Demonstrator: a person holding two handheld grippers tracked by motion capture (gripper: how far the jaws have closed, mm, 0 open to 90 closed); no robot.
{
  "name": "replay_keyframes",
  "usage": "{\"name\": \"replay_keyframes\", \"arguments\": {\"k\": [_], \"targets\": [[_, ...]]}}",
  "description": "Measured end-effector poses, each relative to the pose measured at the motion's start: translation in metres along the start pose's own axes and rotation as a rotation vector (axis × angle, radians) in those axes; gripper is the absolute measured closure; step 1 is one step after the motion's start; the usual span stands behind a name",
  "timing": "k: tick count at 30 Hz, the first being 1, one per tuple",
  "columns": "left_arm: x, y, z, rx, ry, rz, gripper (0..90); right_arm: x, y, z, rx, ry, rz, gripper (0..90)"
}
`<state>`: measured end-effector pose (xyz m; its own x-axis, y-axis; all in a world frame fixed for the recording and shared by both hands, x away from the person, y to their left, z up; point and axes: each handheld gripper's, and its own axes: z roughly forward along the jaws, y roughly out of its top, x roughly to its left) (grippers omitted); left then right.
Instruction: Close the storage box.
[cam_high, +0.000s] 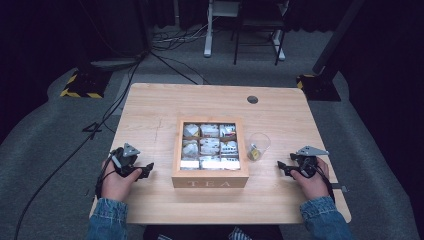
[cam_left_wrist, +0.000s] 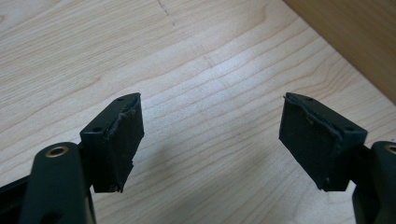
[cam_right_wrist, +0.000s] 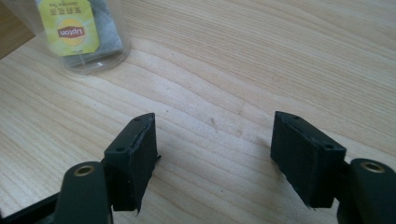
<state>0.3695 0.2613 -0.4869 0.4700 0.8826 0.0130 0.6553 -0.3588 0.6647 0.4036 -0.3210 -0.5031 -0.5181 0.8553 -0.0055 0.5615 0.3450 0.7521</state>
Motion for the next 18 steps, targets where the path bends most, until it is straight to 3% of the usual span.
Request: {"name": "replay_keyframes", "arguments": {"k": [5, 9, 15, 18], "targets": [[-0.005, 0.0, 0.009, 0.008, -0.017, 0.01, 22.7, 0.0, 0.0, 0.0, 0.0, 0.0, 0.0, 32.1], [-0.005, -0.004, 0.018, -0.036, -0.033, -0.014, 18.9, 0.0, 0.0, 0.0, 0.0, 0.0, -0.001, 32.0], [-0.006, -0.004, 0.019, -0.039, -0.028, -0.027, 15.9, 0.0, 0.0, 0.0, 0.0, -0.001, -0.001, 32.0], [-0.006, -0.004, 0.019, -0.039, -0.028, -0.027, 15.9, 0.0, 0.0, 0.001, 0.005, -0.007, -0.001, 24.2]]}}
